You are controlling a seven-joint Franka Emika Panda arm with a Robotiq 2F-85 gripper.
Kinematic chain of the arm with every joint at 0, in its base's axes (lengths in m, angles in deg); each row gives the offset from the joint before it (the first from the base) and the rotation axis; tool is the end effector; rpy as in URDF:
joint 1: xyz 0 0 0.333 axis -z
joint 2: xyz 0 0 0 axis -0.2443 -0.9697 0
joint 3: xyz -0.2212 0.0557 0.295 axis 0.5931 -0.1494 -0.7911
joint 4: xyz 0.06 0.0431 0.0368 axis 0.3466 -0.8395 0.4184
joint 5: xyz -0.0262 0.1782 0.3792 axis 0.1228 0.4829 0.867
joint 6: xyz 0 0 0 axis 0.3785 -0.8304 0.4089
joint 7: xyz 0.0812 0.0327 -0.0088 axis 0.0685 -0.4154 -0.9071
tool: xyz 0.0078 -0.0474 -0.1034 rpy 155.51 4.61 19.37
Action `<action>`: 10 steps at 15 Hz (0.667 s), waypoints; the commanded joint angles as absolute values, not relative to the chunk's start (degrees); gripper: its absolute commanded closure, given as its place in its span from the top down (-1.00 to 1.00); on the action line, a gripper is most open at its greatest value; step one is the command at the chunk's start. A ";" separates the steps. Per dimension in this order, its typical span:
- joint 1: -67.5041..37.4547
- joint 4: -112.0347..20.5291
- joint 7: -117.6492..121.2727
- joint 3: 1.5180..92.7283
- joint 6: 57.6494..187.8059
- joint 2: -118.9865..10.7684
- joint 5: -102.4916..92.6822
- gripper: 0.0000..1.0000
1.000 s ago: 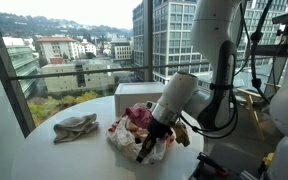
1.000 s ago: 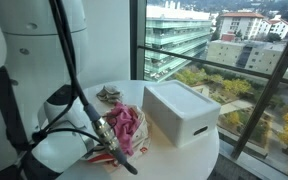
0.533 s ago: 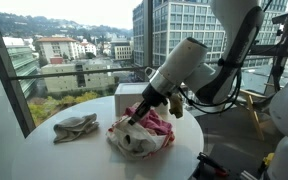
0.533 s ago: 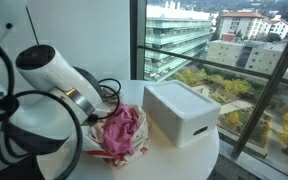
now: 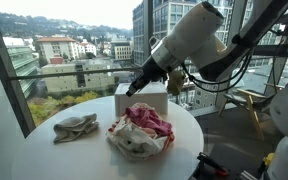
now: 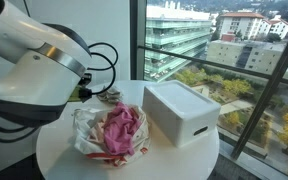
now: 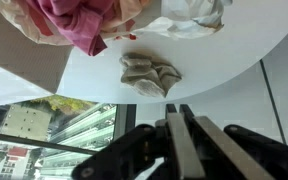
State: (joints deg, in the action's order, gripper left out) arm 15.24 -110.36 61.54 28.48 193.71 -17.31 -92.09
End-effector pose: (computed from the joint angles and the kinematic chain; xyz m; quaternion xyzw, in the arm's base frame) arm 0.3589 0.0405 0.4056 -0.9045 -0.1774 -0.3865 0.0314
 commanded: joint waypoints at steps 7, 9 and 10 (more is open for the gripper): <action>21.97 -110.95 85.35 16.75 172.24 -12.09 -104.06 0.47; 25.71 -111.40 84.26 13.02 169.37 -13.02 -101.51 0.74; 27.57 -111.47 83.00 11.47 168.67 -13.47 -100.07 0.91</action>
